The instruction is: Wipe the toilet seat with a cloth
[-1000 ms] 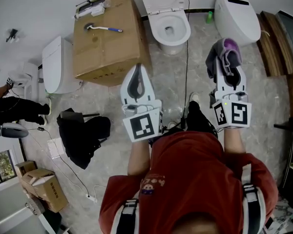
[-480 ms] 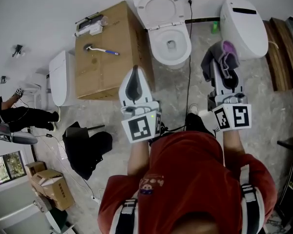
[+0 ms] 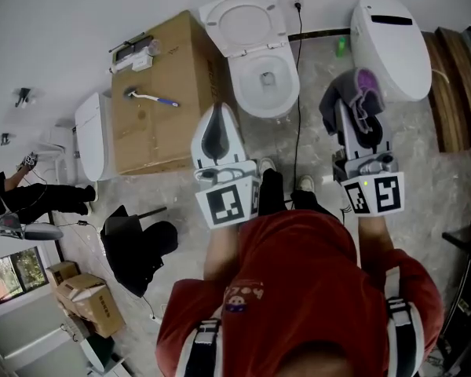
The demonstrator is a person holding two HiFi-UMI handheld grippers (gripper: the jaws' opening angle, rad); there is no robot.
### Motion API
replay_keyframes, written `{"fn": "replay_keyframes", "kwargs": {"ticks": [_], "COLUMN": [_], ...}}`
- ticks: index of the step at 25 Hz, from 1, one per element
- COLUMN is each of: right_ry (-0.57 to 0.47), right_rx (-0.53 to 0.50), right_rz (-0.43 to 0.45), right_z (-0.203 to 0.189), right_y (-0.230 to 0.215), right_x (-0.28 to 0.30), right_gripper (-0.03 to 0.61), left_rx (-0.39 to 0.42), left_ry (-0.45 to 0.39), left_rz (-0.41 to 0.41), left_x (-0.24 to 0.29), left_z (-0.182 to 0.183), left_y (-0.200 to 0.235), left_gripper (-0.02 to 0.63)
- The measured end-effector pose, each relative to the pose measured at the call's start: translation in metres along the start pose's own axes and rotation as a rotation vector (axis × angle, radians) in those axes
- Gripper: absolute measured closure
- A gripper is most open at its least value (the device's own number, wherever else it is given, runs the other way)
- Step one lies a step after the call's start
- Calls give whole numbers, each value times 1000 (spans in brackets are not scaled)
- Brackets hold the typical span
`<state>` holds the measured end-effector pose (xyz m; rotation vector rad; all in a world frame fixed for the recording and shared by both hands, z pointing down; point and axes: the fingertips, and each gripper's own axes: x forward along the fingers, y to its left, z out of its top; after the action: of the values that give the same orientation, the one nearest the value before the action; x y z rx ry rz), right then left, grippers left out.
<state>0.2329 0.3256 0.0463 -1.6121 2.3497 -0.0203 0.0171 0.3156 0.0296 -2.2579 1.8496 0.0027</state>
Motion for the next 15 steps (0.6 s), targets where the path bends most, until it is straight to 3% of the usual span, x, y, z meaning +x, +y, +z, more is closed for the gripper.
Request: {"fn": "replay_keyframes", "kwargs": {"ticks": [8, 15], "right_ry": [15, 56], "right_rx": [-44, -137], "right_rz": [21, 20], "right_z": [-26, -63], "right_y": [-4, 15], "right_x": [63, 162], "right_gripper": [476, 476], "left_rx": [-68, -99], "left_ry": [20, 3], "left_rz": [21, 7], "left_x": [53, 129], "left_z": [-34, -73], "left_y": [22, 82], "left_gripper": [600, 600]}}
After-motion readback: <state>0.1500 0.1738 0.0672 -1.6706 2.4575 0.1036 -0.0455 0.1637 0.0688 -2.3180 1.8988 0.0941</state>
